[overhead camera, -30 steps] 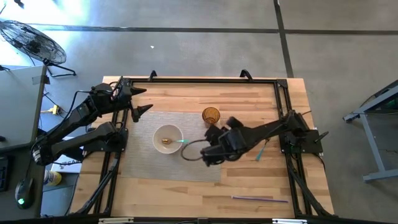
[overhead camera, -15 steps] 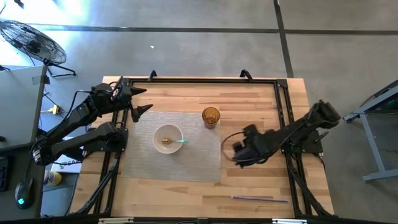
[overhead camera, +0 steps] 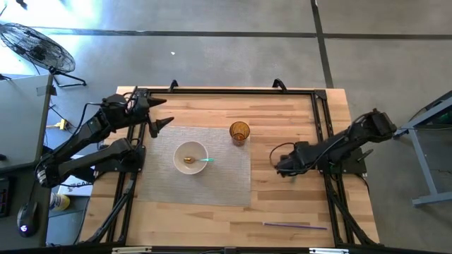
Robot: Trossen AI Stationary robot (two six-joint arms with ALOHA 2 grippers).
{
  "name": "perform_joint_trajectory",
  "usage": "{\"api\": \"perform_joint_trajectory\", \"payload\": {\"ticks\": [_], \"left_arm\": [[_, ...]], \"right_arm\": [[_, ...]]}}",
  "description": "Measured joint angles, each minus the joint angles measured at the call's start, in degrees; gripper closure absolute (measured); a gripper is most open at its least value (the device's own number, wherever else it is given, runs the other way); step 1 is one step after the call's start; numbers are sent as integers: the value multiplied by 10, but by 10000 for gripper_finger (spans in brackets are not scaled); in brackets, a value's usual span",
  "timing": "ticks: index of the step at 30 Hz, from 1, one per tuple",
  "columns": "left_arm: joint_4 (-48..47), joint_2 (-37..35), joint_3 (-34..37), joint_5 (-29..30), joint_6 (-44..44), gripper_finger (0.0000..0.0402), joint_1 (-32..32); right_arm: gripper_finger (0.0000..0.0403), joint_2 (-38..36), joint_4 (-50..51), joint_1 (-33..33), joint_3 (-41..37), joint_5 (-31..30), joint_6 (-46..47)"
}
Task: Pick & Place Utensil
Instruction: Put the blue fork into the white bowl on the gray mat
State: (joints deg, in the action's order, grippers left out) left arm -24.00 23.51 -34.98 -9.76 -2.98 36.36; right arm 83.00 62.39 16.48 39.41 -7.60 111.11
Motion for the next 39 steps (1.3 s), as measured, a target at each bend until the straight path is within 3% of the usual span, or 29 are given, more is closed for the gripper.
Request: {"api": "perform_joint_trajectory", "payload": {"ticks": [7, 14, 27, 34, 39], "left_arm": [[4, 0, 0, 0, -1, 2, 0], [4, 0, 0, -1, -2, 2, 0], [3, 0, 0, -1, 3, 2, 0], [3, 0, 0, -1, 3, 2, 0], [3, 0, 0, -2, 6, 2, 0]], "right_arm": [[230, -2, -88, -27, -44, 17, -1], [242, -2, -96, -30, -50, 18, 0], [331, 0, -121, -29, -45, 7, -28], [363, 2, -140, -30, -9, -69, -111], [374, 2, -160, -30, -10, -81, -135]]}}
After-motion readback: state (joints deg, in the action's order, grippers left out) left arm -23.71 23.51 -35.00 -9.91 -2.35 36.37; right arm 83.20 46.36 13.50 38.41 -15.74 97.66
